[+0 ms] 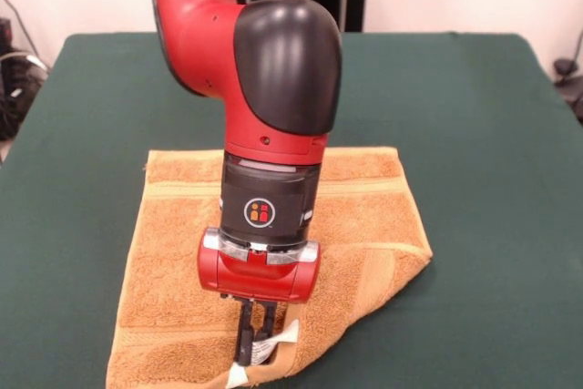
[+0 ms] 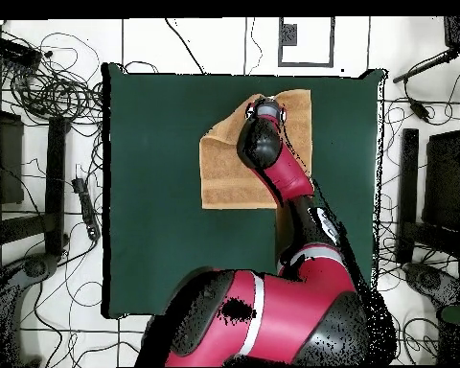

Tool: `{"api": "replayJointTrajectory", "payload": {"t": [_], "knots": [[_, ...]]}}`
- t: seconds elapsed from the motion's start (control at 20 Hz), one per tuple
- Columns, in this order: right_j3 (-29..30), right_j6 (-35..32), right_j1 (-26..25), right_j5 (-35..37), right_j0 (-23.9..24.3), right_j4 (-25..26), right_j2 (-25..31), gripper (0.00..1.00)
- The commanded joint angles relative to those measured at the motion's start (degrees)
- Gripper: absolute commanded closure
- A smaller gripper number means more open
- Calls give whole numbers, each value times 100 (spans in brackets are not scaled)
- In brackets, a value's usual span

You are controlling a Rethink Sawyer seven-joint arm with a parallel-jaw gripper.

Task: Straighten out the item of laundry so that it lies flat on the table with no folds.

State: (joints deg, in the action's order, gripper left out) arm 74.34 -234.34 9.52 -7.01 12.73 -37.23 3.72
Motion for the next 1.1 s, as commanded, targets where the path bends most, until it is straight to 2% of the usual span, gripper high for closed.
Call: {"api": "replayJointTrajectory", "payload": {"t": [0.05,0.65,0.8,1.1], "knots": [[874,-142,-252,212,-203,38,446,100],[883,35,-279,280,-166,184,391,100],[814,110,-295,496,-337,45,138,100],[855,154,-256,820,-359,-3,42,100]]}}
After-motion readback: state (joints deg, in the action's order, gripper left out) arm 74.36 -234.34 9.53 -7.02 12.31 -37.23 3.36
